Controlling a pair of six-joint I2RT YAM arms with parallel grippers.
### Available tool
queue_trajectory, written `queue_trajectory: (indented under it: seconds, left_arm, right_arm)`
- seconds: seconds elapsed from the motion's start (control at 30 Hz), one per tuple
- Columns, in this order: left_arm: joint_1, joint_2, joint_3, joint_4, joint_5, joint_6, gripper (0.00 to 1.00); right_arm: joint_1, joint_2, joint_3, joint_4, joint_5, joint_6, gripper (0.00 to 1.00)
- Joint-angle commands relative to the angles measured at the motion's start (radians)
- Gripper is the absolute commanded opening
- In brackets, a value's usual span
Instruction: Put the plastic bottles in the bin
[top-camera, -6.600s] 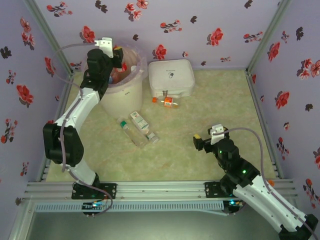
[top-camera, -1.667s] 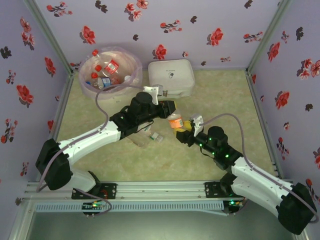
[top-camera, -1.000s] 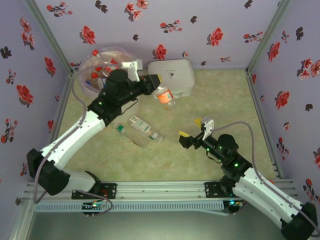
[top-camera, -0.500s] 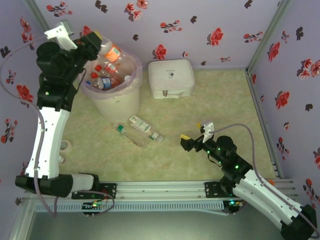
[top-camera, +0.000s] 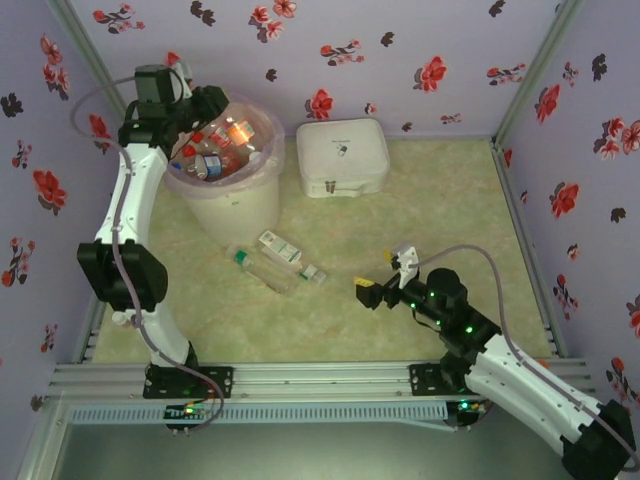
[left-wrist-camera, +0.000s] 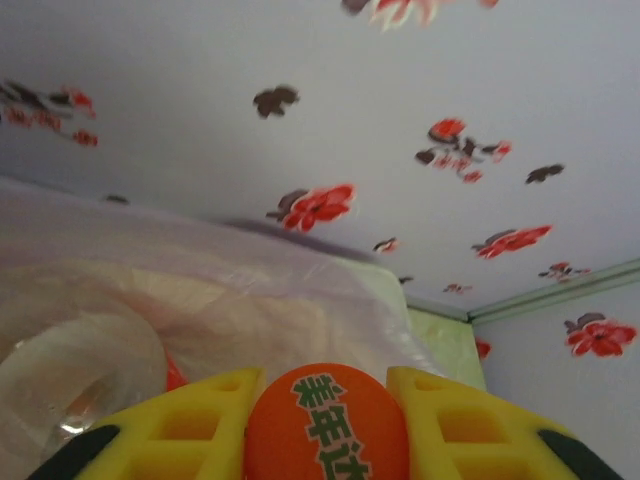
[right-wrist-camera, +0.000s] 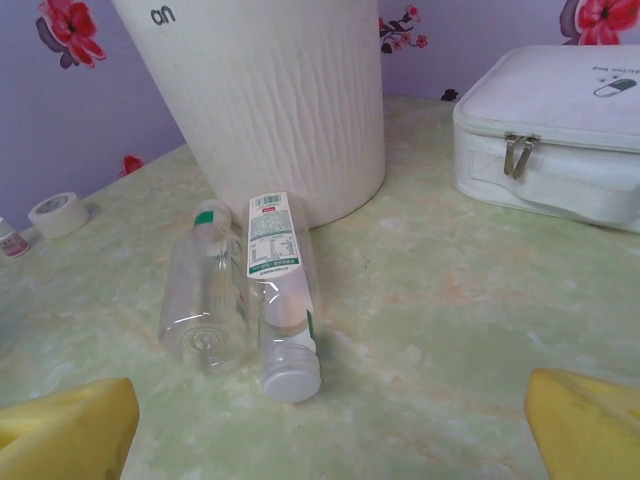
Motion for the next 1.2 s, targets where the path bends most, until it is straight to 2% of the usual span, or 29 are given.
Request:
queue_trajectory:
  seconds: [0.0,0.1,0.23,0.37,0.63,0.83,0.87,0.93,1.03,1.17]
  left_arm:
    - [-0.012,0.009,0.022,-0.049,0.048,0.056,0.04]
    - [-0.023,0.031,-0.007,-0.051,0.006,0.086,0.18]
    - [-0.049,0.066,-0.008,-0.07,-0.014,0.129,0.44]
    - [-0.055,0.032,-0.02,-0.06,-0.053,0.186,0.62]
    - [-0.028,-0.1,0.016,-0.151,-0.147,0.31,0.86]
    - [-0.006,-0.243,-0.002,-0.214,-0.167,0.405,1.0]
    - [0.0,-0.265,-0.009,-0.23,-0.166,0.413,1.0]
    - [0.011,-0.327,-0.048,-0.255,-0.164,0.42,1.0]
    - [0.014,-0.444,-0.165,-0.259,-0.145,0.387,1.0]
    - [0.011,-0.651,-0.439,-0.187,-0.029,0.288,1.0]
  right_arm:
    - [0.008,0.017,0.033,0.058,-0.025,-0.013,0.99]
    - [0.008,0.039,0.046,0.033,-0.026,-0.027,0.99]
    - [0.008,0.062,0.056,-0.006,-0.013,-0.036,0.99]
    - [0.014,0.093,0.077,-0.086,0.01,-0.066,0.98]
    - [0.047,0.172,0.101,-0.111,0.048,-0.109,0.91]
    - [0.108,0.315,0.155,-0.093,0.092,-0.17,0.88]
    - [0.114,0.343,0.161,-0.081,0.093,-0.179,0.86]
    - [0.119,0.407,0.177,-0.035,0.077,-0.197,0.75]
    - [0.13,0.518,0.228,-0.007,0.047,-0.212,0.7]
    - [0.157,0.689,0.312,0.017,0.019,-0.251,0.69]
